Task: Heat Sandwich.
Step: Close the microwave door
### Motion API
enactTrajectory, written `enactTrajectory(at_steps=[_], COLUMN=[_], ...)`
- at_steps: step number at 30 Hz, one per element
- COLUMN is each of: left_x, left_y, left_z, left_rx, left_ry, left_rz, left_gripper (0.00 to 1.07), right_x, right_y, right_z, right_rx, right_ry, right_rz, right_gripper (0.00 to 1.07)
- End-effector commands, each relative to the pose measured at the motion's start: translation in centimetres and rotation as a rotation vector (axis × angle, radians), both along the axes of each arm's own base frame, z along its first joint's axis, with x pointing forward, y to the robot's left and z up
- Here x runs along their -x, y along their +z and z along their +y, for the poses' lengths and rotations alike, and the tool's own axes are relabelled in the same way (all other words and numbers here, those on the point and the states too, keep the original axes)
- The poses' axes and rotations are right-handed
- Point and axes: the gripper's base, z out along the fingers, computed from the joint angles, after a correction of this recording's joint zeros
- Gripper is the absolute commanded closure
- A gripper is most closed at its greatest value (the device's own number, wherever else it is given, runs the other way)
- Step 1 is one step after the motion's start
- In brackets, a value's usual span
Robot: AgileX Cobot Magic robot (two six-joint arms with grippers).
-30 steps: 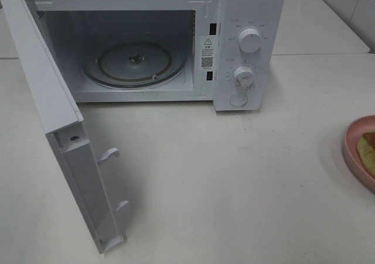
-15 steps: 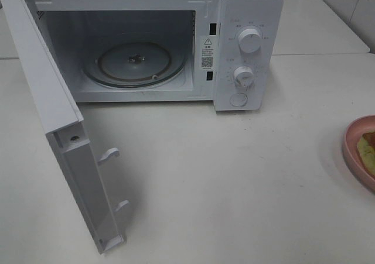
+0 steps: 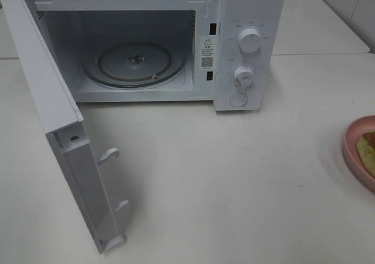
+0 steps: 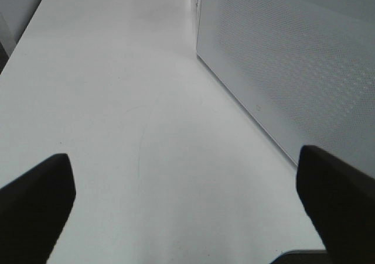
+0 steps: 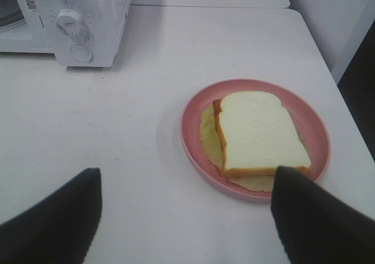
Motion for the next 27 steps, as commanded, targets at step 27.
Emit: enactTrajectory(at_steps=[27], left_x=[0.15], left_y=[0.03], left_z=[-0.02], left_rx=[0.005], left_ry=[0.004], left_rz=[-0.028], left_gripper=[0.09], right_x=[0.4], right_y=[0.01], right_z=[0.0], right_rx=[0.006], right_ry=[-0.002], right_rz=[-0.033], right_gripper=[0.31])
